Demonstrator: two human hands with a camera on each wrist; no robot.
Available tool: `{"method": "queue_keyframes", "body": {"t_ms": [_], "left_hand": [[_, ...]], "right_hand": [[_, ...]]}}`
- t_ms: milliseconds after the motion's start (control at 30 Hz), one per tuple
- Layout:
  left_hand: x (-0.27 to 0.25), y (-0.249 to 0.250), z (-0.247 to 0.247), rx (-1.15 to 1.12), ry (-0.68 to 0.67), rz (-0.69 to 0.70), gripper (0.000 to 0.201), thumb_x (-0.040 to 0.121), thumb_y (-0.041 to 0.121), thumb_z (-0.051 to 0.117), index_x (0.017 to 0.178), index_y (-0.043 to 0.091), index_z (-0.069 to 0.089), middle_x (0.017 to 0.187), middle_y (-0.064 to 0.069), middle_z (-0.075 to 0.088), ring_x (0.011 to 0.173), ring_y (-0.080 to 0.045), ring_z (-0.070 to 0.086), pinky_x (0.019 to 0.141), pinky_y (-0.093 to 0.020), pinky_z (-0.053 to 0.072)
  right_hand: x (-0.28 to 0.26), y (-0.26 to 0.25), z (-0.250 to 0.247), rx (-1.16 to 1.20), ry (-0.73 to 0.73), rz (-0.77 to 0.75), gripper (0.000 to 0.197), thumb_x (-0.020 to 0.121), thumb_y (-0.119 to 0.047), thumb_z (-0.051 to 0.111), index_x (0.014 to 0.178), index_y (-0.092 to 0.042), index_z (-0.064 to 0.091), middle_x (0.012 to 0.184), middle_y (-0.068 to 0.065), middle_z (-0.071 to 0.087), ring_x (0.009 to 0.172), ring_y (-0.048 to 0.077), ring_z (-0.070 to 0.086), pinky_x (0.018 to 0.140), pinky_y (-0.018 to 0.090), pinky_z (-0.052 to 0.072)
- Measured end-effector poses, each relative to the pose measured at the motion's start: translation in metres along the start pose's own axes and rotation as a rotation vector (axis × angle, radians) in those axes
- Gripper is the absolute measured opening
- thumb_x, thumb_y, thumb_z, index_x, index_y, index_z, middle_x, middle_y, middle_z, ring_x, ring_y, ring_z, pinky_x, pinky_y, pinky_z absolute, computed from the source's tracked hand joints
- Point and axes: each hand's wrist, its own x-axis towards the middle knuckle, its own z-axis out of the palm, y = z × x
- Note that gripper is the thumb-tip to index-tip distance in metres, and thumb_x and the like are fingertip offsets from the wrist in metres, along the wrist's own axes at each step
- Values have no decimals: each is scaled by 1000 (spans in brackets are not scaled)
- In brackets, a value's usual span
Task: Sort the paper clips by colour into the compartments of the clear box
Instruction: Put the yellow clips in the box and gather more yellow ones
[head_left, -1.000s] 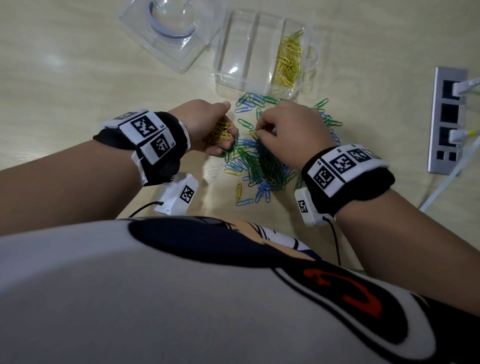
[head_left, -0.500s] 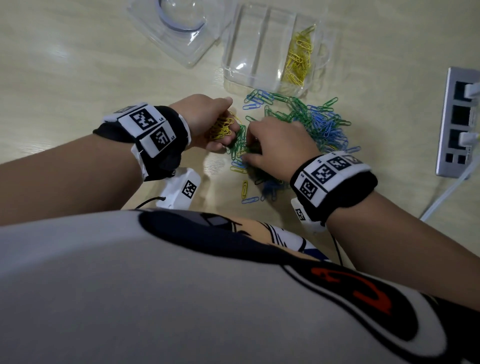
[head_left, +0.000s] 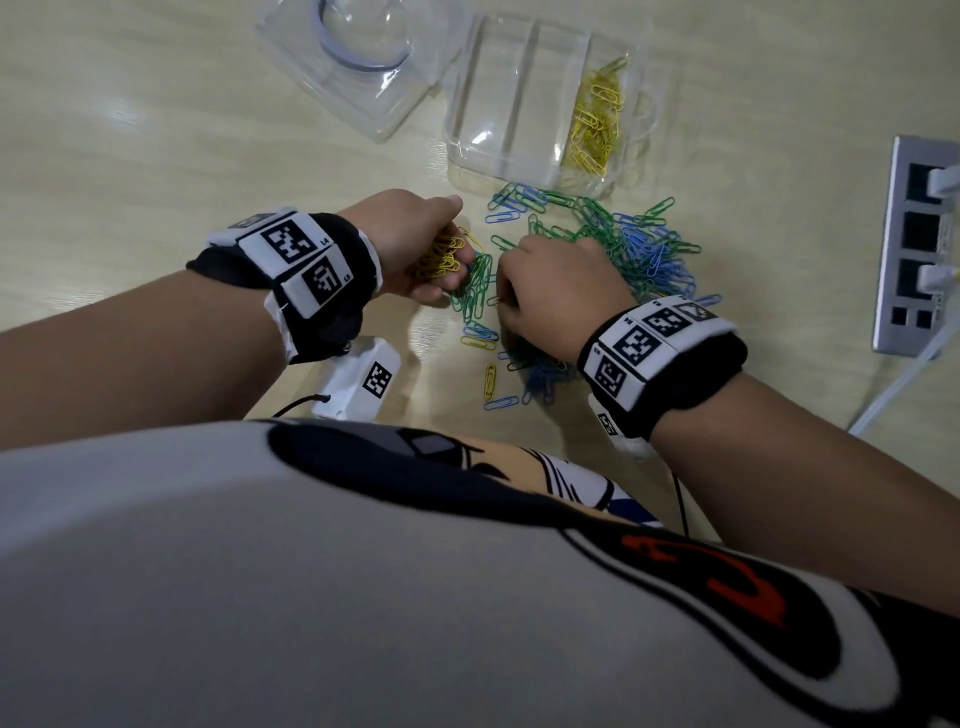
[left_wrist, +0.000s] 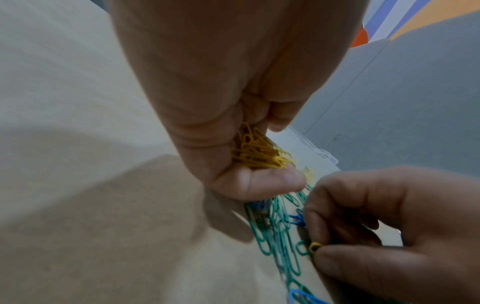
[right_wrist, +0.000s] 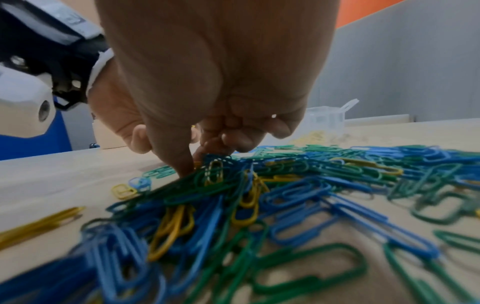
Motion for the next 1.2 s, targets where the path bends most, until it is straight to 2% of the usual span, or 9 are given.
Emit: {"method": "queue_keyframes", "body": {"t_ms": [100, 233, 433, 533, 600, 733, 900, 1100, 1200], "left_hand": [[0, 0, 0, 10, 3, 2, 48, 102, 39, 33, 76, 9, 59, 60, -4, 57, 49, -13, 54, 50, -22, 49], [1, -3, 5, -41, 3, 6, 42, 101, 38, 36, 81, 8, 56, 60, -6, 59, 49, -15, 57, 59, -29, 53], [1, -1, 11, -102, -11, 10, 21, 94, 28, 47, 83, 14, 58, 71, -5, 60, 55, -16, 61, 58, -27, 54], [3, -1, 4, -119, -29, 0, 34, 99, 37, 41, 83, 12, 59, 61, -2, 61, 54, -14, 59, 59, -27, 52], [4, -2, -2, -96, -29, -10, 46, 101, 42, 34, 79, 10, 60, 60, -3, 61, 51, -13, 57, 61, -27, 52], [4, -4, -12, -84, 6, -11, 49, 102, 40, 32, 77, 7, 58, 58, -5, 59, 47, -14, 56, 66, -32, 55], [3, -8, -18, -34, 37, -25, 50, 102, 39, 30, 77, 7, 58, 61, -7, 57, 48, -15, 55, 59, -29, 52], [3, -10, -17, -10, 26, -35, 50, 102, 40, 30, 79, 6, 59, 62, -7, 57, 51, -17, 56, 56, -28, 51], [3, -9, -13, -15, 14, -25, 50, 102, 39, 31, 79, 6, 59, 63, -8, 57, 52, -18, 56, 56, -28, 51]], "right_hand": [[-1, 1, -4, 65, 24, 4, 16, 91, -33, 50, 100, -22, 58, 102, 1, 55, 100, 26, 56, 91, 41, 36], [-1, -6, -15, 406, 197, 57, 7, 86, -34, 57, 82, -29, 56, 86, -7, 59, 86, 19, 57, 87, 41, 44], [8, -15, -24, 515, 290, 17, 15, 83, -33, 63, 94, -23, 64, 93, -6, 60, 89, 15, 57, 84, 35, 43], [14, -8, -22, 591, 373, 82, 13, 83, -29, 60, 95, -22, 62, 95, -6, 58, 83, 11, 54, 81, 34, 45], [21, -5, -19, 522, 341, 131, 12, 87, -27, 55, 95, -22, 62, 98, -3, 58, 88, 15, 56, 83, 35, 45], [37, -7, -13, 329, 199, 174, 20, 92, -35, 51, 98, -21, 64, 105, 2, 60, 96, 24, 58, 83, 36, 44], [48, -16, -6, 181, 109, 131, 27, 91, -36, 52, 108, -17, 62, 112, 5, 59, 103, 28, 58, 84, 38, 43], [43, -6, -12, 196, 36, 150, 20, 85, -29, 56, 100, -17, 62, 110, 4, 58, 97, 27, 58, 85, 40, 48], [35, 2, -18, 328, 48, 161, 7, 83, -23, 59, 90, -22, 58, 99, -1, 57, 93, 22, 55, 80, 34, 46]]}}
